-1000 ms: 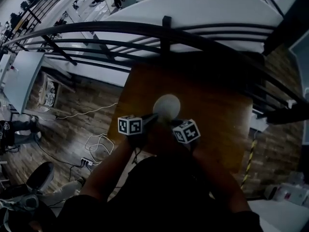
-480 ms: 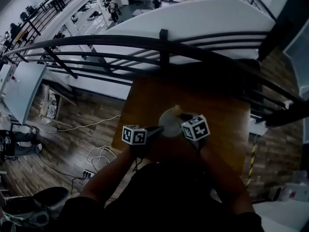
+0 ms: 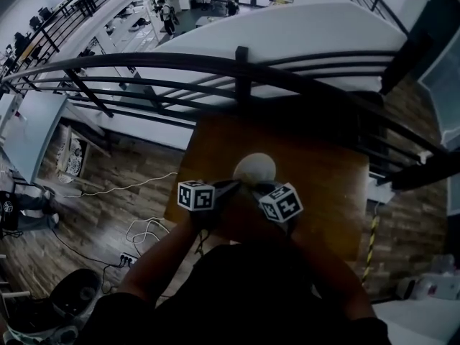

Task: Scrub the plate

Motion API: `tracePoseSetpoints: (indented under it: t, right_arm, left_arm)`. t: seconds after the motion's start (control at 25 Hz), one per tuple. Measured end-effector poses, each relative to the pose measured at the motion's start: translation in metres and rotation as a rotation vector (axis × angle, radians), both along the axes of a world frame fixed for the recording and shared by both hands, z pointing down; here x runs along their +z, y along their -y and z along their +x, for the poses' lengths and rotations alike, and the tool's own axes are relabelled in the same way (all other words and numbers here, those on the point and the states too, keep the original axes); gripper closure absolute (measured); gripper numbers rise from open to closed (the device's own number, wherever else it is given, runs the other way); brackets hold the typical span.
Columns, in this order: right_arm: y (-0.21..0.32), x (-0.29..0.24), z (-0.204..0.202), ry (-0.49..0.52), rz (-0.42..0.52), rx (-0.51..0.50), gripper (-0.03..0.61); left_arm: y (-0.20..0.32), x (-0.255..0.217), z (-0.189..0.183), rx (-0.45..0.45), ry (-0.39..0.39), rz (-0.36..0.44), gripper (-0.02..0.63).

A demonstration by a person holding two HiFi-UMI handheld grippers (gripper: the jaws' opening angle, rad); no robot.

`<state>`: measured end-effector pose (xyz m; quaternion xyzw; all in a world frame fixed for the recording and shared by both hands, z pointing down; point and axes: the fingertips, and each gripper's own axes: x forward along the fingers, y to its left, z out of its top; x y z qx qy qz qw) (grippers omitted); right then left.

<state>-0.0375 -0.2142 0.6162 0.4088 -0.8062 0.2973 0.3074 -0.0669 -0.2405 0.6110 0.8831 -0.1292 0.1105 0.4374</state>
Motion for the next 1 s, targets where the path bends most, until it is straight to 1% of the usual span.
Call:
tracePoseSetpoints:
  t: [0.08, 0.24, 0.32, 0.44, 0.56, 0.72, 0.88, 1.0]
  right_arm:
    - [-0.002, 0.006, 0.014, -0.028, -0.011, 0.023, 0.527]
    - [0.012, 0.007, 0.052, -0.065, -0.003, 0.115, 0.528]
    - [0.023, 0.000, 0.063, -0.071, 0.018, 0.144, 0.528]
    - [0.038, -0.020, 0.067, -0.090, 0.072, 0.160, 0.528]
    - [0.051, -0.043, 0.057, -0.095, 0.128, 0.150, 0.528]
    - [0.057, -0.064, 0.027, -0.078, 0.167, 0.089, 0.527]
    - [0.044, -0.062, -0.001, -0.056, 0.152, 0.024, 0.528]
    - [0.032, -0.052, -0.014, -0.045, 0.119, -0.015, 0.528]
  left_arm:
    - [0.000, 0.001, -0.005, 0.000, 0.001, 0.007, 0.595]
    - [0.000, 0.001, -0.009, 0.015, 0.001, 0.012, 0.594]
    - [-0.001, 0.001, -0.008, 0.020, -0.006, 0.003, 0.592]
    - [-0.003, -0.004, -0.006, 0.023, -0.018, -0.003, 0.592]
    - [-0.004, -0.008, -0.002, 0.039, -0.025, -0.001, 0.592]
    - [-0.003, -0.016, 0.004, 0.044, -0.040, 0.004, 0.594]
    - [0.003, -0.025, 0.006, 0.035, -0.050, 0.020, 0.594]
    - [0.015, -0.032, 0.003, 0.002, -0.066, 0.032, 0.595]
